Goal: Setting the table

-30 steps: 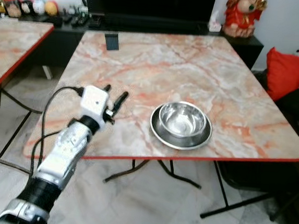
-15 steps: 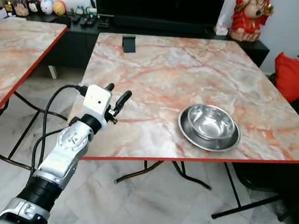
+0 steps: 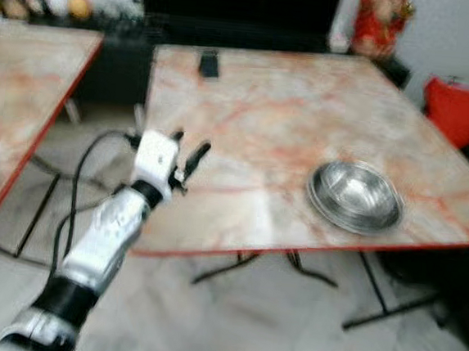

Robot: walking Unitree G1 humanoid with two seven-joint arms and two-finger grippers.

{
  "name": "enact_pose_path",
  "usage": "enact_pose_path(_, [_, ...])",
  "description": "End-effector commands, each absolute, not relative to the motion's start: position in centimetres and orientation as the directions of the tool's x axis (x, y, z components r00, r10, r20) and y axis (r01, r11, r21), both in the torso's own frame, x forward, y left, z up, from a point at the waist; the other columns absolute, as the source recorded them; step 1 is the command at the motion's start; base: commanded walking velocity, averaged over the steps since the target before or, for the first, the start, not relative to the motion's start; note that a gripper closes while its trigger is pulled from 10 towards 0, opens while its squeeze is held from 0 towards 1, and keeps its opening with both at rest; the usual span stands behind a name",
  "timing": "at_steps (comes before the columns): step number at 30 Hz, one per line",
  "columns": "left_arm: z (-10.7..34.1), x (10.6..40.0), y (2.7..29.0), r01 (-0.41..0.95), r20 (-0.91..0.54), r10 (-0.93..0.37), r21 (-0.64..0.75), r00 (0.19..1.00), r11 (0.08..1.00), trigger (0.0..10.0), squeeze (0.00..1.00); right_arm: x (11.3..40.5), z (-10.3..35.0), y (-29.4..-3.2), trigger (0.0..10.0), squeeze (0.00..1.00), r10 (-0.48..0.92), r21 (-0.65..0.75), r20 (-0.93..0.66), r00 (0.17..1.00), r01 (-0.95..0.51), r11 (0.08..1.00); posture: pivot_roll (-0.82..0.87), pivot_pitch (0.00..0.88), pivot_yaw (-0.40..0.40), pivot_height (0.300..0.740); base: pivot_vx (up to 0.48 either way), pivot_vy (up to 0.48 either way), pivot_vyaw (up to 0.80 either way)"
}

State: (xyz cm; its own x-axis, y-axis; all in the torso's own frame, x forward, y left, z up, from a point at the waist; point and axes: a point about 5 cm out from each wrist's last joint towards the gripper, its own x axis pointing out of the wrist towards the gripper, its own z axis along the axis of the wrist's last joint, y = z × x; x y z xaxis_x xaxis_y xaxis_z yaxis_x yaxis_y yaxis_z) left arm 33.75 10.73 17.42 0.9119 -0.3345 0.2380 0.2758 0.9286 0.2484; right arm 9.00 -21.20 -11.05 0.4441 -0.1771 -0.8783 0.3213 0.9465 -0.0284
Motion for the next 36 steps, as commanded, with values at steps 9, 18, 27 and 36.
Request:
enact_pose_path(9, [17.49, 33.47, 9.34, 0.306, 0.231, -0.364, 0.252, 0.902, 0.918, 10.0, 0.00, 8.91, -10.87, -22.09, 10.0, 0.00, -0.182, -0.045, -0.873, 0.452, 0.298, 0.953, 0.09, 0.000, -0.074, 0.728, 0.000, 0.303, 0.32])
enact_pose_path(18, [17.59, 33.61, 9.33, 0.302, 0.229, -0.359, 0.248, 0.905, 0.920, 10.0, 0.00, 8.98, -10.87, -22.09, 10.0, 0.00, -0.181, -0.032, -0.873, 0.452, 0.318, 0.947, 0.09, 0.000, -0.071, 0.728, 0.000, 0.303, 0.14])
enact_pose_path(27, [17.64, 33.68, 9.77, 0.287, 0.227, -0.344, 0.251, 0.911, 0.924, 10.0, 0.00, 9.19, -10.79, -22.17, 10.0, 0.00, -0.186, -0.051, -0.869, 0.459, 0.291, 0.955, 0.09, 0.000, -0.072, 0.728, 0.000, 0.303, 0.13])
enact_pose_path(36, [17.75, 33.82, 10.07, 0.272, 0.230, -0.330, 0.253, 0.915, 0.928, 10.0, 0.00, 9.23, -10.78, -22.20, 10.0, 0.00, -0.182, -0.045, -0.869, 0.460, 0.293, 0.955, 0.10, 0.000, -0.077, 0.728, 0.000, 0.303, 0.80])
